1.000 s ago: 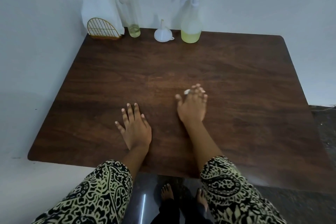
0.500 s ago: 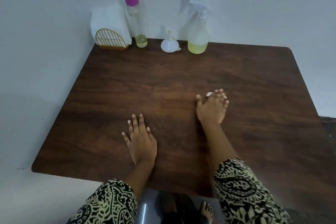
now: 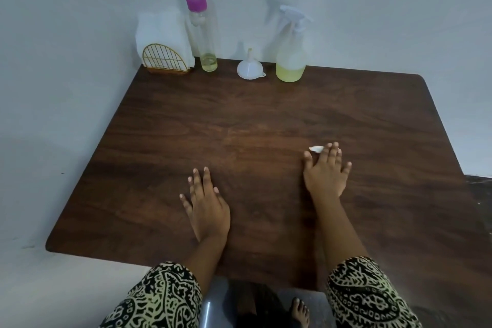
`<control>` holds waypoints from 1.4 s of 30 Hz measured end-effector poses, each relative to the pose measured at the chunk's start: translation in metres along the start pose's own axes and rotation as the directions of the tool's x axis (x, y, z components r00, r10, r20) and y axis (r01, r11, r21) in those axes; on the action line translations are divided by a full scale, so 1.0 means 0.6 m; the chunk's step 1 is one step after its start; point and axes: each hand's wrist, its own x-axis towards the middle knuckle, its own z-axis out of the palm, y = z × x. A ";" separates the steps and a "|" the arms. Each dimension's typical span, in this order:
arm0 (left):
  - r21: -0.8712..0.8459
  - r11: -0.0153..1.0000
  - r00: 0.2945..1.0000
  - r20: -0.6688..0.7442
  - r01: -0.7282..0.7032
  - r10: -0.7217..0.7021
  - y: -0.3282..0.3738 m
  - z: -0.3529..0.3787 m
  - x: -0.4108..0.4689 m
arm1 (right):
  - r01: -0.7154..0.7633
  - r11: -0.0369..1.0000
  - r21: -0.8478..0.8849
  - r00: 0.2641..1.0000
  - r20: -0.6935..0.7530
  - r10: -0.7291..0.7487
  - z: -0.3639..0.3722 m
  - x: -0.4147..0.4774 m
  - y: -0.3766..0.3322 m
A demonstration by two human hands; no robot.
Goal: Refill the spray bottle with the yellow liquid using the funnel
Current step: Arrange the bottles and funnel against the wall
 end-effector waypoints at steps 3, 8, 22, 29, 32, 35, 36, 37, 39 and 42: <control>-0.044 0.999 1.000 -0.030 -0.011 0.010 -0.002 0.000 -0.001 | 0.099 0.994 0.041 0.995 -0.018 -0.098 0.015 -0.038 -0.051; -0.253 0.967 0.990 -0.137 -0.002 -0.034 -0.012 -0.004 -0.003 | 0.637 0.769 0.046 0.761 0.122 -0.637 0.066 -0.140 -0.200; 0.042 0.986 0.986 -0.025 -0.162 0.164 -0.081 -0.034 -0.020 | 0.278 0.959 0.055 0.960 0.017 -0.279 0.052 -0.152 -0.111; 0.089 0.982 0.986 0.012 -0.165 0.164 -0.083 -0.035 -0.018 | 0.581 0.813 -0.034 0.811 0.106 -0.575 0.071 -0.223 -0.147; 0.111 0.980 0.986 0.010 -0.165 0.165 -0.081 -0.036 -0.019 | 0.317 0.948 -0.026 0.947 -0.041 -0.318 0.045 -0.167 -0.034; 0.117 0.979 0.986 0.020 -0.167 0.166 -0.080 -0.036 -0.019 | 0.039 0.998 -0.058 0.999 -0.036 -0.041 0.007 -0.124 0.058; 0.114 0.979 0.986 0.021 -0.168 0.166 -0.080 -0.036 -0.019 | -0.006 0.998 -0.065 1.000 -0.024 0.004 0.005 -0.120 0.061; 0.109 0.980 0.986 0.022 -0.169 0.168 -0.080 -0.036 -0.019 | -0.024 0.998 -0.056 0.999 -0.025 0.023 0.009 -0.121 0.048; 0.096 0.982 0.986 0.017 -0.165 0.164 -0.080 -0.037 -0.019 | 0.043 0.999 -0.030 0.998 -0.047 -0.044 0.026 -0.141 -0.003; 0.064 0.984 0.986 0.005 -0.169 0.169 -0.081 -0.039 -0.020 | 0.408 0.913 -0.005 0.913 0.020 -0.407 0.067 -0.212 -0.094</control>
